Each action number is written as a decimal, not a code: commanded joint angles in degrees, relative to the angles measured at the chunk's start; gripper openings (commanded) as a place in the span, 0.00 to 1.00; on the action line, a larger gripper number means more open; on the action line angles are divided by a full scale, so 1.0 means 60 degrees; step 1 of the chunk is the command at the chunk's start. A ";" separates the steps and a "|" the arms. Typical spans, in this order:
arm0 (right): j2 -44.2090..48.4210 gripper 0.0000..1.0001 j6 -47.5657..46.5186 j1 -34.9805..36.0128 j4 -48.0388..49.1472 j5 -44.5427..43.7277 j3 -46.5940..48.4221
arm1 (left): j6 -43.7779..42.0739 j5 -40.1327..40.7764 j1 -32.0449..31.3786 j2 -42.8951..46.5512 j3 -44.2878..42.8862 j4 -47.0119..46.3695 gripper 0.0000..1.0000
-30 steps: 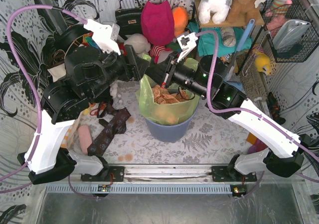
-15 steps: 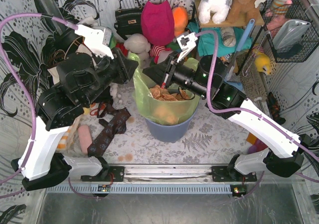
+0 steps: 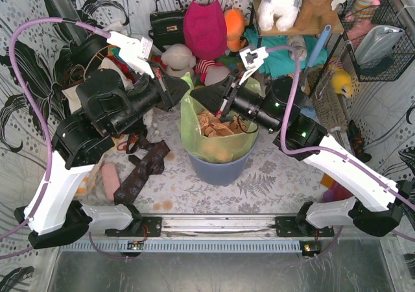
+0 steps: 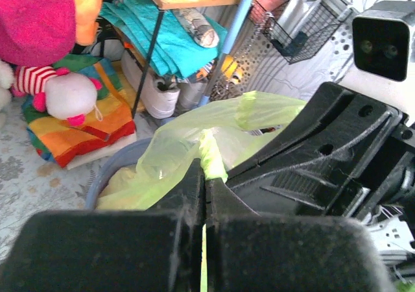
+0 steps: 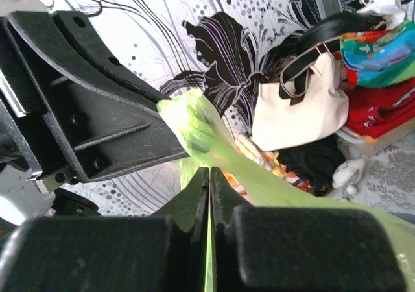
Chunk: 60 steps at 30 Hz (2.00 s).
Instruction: Tie the trash bag
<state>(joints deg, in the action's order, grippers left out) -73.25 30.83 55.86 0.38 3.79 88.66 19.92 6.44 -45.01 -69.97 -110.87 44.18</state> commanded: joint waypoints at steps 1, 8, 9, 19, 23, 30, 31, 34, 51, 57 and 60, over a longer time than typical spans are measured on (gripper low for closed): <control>0.0426 0.05 0.0173 0.0049 0.1303 0.0027 -0.0398 | 0.0329 -0.0728 -0.0056 0.0154 -0.0389 -0.0469 0.00; 0.0588 0.36 -0.0066 0.0035 0.2117 0.0027 -0.0657 | 0.0509 -0.0804 -0.0056 0.0158 -0.0542 0.0025 0.00; 0.0561 0.42 -0.0166 0.0040 0.2119 -0.0009 -0.0669 | 0.0527 -0.0746 -0.0056 0.0119 -0.0604 0.0183 0.00; 0.0907 0.60 -0.2038 0.0043 0.3866 -0.0136 -0.2314 | 0.0907 0.0008 -0.0056 0.0275 -0.0548 0.1483 0.00; 0.1003 0.64 -0.3234 0.0045 0.4510 0.0649 -0.2917 | 0.0993 0.0202 -0.0056 0.0281 -0.0579 0.1711 0.00; 0.0753 0.54 -0.4311 0.0039 0.5589 0.1688 -0.3346 | 0.0972 -0.0005 -0.0056 0.0171 -0.0561 0.1762 0.00; 0.0721 0.50 -0.4387 0.0039 0.5646 0.1632 -0.3295 | 0.0975 -0.0035 -0.0056 0.0164 -0.0564 0.1775 0.00; 0.0621 0.37 -0.4703 0.0047 0.5426 0.1439 -0.3031 | 0.0957 -0.0207 -0.0056 0.0198 -0.0536 0.1766 0.00; 0.0300 0.00 -0.6203 0.0043 0.3978 0.0818 -0.1784 | 0.0976 -0.3253 -0.0054 0.0295 0.0241 0.0976 0.00; 0.0261 0.00 -0.6228 0.0041 0.3341 0.1043 -0.1765 | 0.1488 -0.4726 -0.0043 0.0769 0.1225 -0.1433 0.00; 0.0447 0.00 -0.5994 0.0048 0.3292 0.0674 -0.2047 | 0.1895 -0.5667 -0.0008 0.0899 0.1759 -0.2861 0.00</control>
<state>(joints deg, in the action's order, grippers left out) -71.64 -5.45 55.86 20.91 9.37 76.29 27.92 -18.06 -45.01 -66.46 -102.69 43.05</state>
